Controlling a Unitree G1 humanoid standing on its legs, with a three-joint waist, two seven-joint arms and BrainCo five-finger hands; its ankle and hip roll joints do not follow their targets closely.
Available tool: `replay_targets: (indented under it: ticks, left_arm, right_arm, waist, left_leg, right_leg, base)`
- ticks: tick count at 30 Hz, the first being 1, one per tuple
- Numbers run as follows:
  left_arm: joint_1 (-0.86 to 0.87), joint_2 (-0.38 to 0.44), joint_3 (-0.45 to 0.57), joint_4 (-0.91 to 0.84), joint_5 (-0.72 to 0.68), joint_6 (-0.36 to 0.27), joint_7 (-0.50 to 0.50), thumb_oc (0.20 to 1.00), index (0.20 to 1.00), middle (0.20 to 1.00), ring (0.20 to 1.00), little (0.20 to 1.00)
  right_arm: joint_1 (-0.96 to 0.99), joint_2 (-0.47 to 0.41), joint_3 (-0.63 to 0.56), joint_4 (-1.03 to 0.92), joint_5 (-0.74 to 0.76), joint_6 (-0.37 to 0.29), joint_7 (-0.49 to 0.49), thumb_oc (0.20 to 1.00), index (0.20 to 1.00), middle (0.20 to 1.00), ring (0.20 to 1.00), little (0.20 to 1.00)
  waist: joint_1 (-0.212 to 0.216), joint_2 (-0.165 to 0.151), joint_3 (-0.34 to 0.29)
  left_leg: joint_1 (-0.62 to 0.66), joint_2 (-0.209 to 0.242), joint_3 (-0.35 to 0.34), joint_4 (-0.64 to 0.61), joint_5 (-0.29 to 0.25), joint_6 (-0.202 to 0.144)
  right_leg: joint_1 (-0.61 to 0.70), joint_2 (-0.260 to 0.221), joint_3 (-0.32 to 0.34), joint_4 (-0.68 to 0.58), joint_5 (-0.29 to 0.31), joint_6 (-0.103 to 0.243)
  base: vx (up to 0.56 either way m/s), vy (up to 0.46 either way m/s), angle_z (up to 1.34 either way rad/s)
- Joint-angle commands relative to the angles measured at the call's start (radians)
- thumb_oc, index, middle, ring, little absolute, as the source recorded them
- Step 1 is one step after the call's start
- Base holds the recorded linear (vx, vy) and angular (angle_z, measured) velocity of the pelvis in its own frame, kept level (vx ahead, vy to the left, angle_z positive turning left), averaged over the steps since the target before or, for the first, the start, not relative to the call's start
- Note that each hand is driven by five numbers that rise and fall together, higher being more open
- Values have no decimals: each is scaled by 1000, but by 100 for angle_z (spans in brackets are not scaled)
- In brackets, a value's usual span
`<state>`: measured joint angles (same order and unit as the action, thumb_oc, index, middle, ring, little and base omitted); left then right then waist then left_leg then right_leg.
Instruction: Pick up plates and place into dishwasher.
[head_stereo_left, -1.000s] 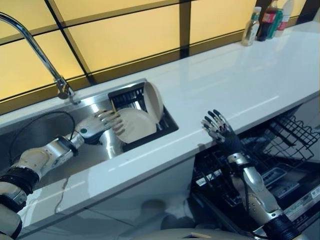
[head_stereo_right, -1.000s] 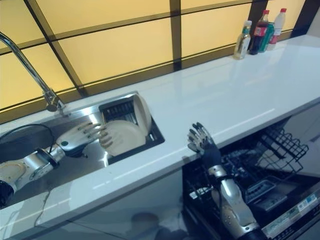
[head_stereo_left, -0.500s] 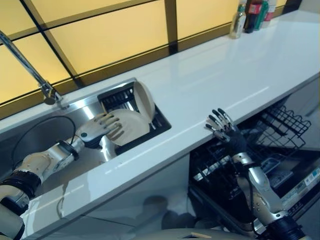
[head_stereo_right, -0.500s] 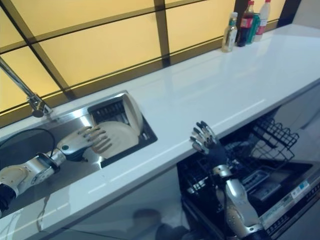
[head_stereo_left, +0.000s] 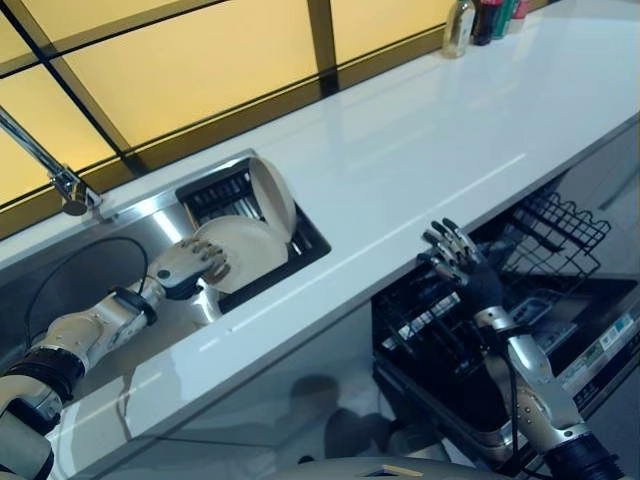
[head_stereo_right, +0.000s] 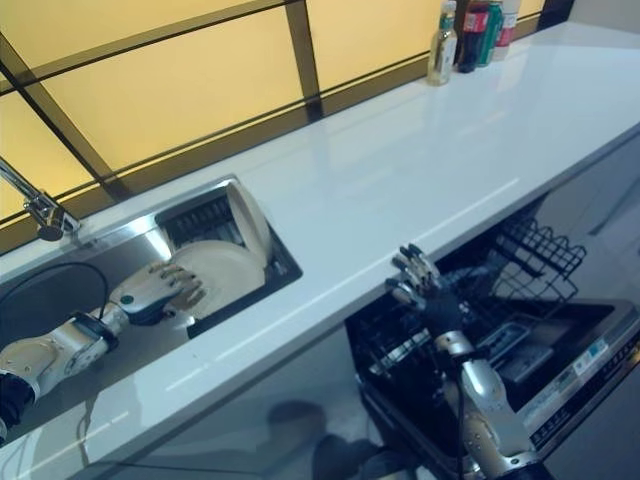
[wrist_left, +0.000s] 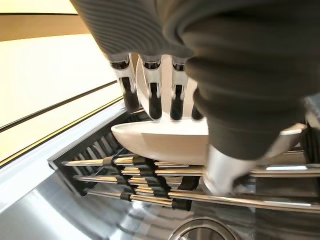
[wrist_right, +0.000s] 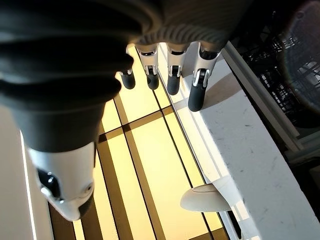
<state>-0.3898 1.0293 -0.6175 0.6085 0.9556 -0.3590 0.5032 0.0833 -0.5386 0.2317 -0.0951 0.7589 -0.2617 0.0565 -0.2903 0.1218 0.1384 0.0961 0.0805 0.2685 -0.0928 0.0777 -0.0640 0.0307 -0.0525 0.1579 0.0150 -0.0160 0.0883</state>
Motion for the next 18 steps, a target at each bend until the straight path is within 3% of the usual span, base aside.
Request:
replay_targets:
  ticks: [1,9,18]
  left_arm:
    - [-44,26,18,26,-52,19,18,200,200,200,200,200]
    - [-42,39,32,-21,-59,15,-15,200,200,200,200,200]
    - [-44,55,47,-37,-61,-12,28,200,200,200,200,200]
  right_arm:
    - [-9,-7,6,-93,10,-25,19,1000,1000,1000,1000,1000]
    - [-3,-3,2,-101,7,-13,12,1000,1000,1000,1000,1000]
    - [3,2,17,-95,8,-23,15,1000,1000,1000,1000,1000]
  waist:
    - [-7,-40,-15]
    - [-5,-38,-26]
    - [1,-40,-34]
  left_leg:
    - [-5,-25,-45,13,-69,51]
    - [4,-26,-44,11,-72,52]
    - [12,-26,-46,8,-75,53]
  right_leg:
    - [-74,-17,-16,21,47,70]
    - [-62,-20,-20,13,45,72]
    - [-51,-20,-23,8,43,72]
  base:
    - [0,0,0]
    - [0,0,0]
    - [0,0,0]
